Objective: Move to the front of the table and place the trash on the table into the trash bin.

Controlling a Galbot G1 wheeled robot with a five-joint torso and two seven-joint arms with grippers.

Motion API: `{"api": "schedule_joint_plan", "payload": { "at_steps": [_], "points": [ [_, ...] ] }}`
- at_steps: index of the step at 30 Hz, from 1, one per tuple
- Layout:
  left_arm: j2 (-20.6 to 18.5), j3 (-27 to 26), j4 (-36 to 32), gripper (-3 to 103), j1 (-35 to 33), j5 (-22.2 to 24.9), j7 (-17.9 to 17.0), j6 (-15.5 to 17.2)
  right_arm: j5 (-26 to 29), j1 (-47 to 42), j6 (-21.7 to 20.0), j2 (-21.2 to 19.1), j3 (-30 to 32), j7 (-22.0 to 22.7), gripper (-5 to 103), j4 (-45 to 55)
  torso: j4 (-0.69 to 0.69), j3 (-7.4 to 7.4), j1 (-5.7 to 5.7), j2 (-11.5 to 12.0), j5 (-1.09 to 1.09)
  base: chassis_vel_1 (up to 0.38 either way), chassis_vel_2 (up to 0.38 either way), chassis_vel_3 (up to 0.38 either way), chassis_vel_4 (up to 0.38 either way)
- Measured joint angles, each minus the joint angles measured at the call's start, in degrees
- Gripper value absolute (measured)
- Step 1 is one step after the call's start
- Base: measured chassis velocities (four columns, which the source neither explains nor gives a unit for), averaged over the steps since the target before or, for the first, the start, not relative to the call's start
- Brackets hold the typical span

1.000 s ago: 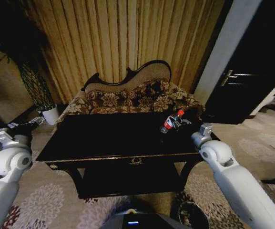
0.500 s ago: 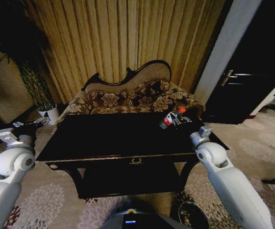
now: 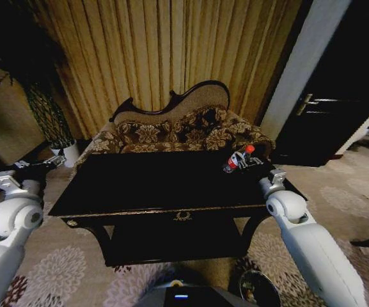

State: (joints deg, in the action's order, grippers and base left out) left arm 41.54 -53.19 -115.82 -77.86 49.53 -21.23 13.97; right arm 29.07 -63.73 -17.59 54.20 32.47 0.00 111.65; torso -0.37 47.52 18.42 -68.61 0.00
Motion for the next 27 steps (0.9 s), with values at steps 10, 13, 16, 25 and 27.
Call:
{"api": "schedule_joint_plan", "payload": {
  "at_steps": [10,13,16,25,27],
  "points": [
    [-0.49,0.46,0.0,100,0.24,0.26,0.41,0.65,1.31,-0.74,-0.03,-0.02,0.43,0.0,31,0.93,0.0,0.0,0.0,0.0,0.0,0.0,0.0,0.0,0.0],
    [-0.59,0.52,0.04,100,0.28,0.3,0.61,0.73,1.43,-0.88,-0.03,-0.23,0.46,0.0,31,1.06,0.0,0.0,0.0,0.0,0.0,0.018,-0.053,-0.042,0.036],
    [-0.77,0.52,0.2,100,0.44,0.37,0.81,0.76,1.69,-0.9,-0.03,-0.51,0.5,0.0,31,1.32,0.0,0.0,0.0,0.0,0.0,0.036,-0.069,-0.066,0.066],
    [-0.8,0.5,0.3,100,0.5,0.42,1.02,0.83,2.03,-0.93,-0.03,-0.74,0.56,0.0,31,1.51,-0.01,0.0,0.0,0.0,0.0,0.087,-0.103,-0.082,0.108],
    [-0.79,0.51,0.3,100,0.5,0.42,1.03,0.84,2.03,-1.06,-0.02,-0.74,0.69,0.0,31,1.53,0.0,0.0,0.0,0.0,0.0,0.097,-0.11,-0.093,0.111]
  ]
}}
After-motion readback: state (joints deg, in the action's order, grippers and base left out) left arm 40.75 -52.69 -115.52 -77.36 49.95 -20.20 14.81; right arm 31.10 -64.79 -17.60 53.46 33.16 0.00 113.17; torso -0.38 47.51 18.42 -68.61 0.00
